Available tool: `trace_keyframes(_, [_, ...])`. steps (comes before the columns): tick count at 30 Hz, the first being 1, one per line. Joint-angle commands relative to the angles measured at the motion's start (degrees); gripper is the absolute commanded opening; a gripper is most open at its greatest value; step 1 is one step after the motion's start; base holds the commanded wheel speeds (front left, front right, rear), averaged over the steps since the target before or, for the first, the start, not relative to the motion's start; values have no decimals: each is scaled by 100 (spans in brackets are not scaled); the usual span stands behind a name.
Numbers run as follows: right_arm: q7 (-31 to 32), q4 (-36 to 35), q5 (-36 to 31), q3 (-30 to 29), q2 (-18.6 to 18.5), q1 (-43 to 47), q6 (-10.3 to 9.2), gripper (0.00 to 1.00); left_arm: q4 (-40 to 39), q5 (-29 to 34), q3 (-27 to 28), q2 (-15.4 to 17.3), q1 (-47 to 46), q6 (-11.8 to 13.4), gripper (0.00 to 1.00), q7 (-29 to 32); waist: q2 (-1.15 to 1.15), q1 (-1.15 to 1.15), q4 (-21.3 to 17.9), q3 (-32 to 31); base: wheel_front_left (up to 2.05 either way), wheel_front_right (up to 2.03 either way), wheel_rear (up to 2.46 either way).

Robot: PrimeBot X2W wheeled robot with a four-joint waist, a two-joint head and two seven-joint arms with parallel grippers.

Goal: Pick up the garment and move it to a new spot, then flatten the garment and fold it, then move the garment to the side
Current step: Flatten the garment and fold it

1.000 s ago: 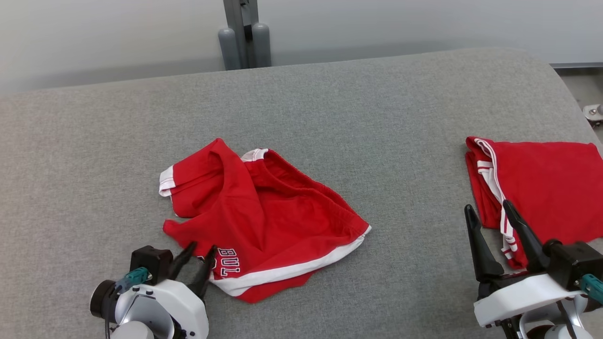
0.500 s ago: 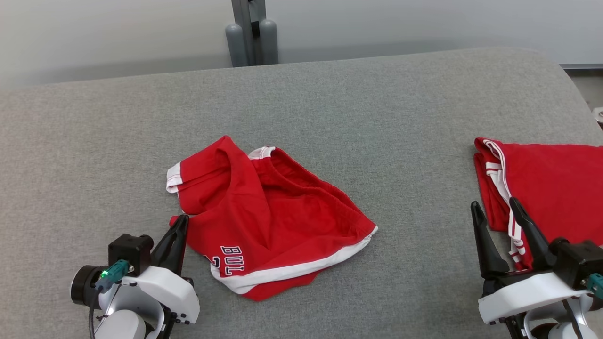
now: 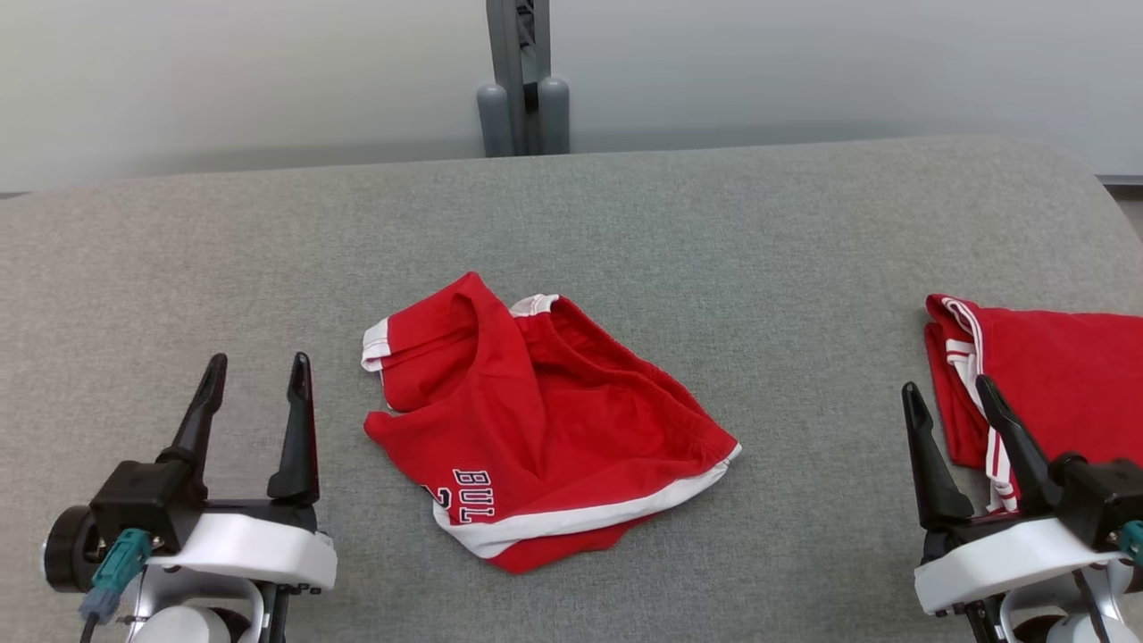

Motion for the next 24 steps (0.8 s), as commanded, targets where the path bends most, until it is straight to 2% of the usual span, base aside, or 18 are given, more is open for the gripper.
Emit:
trace_keyframes(1, [31,-30,-46,-6,-31,86,-1,100,-151,41,39,26,102,79,100,14,0,0,38,-71,0,0,0])
trace_keyframes(10, [166,-194,-126,24,-31,329,0,100,-784,75,88,125,744,389,100,166,0,0,58,-397,0,0,0])
trace_keyframes(24, [380,-461,-95,14,-31,672,0,100,-889,71,58,212,1116,513,100,336,0,0,38,-647,0,0,0])
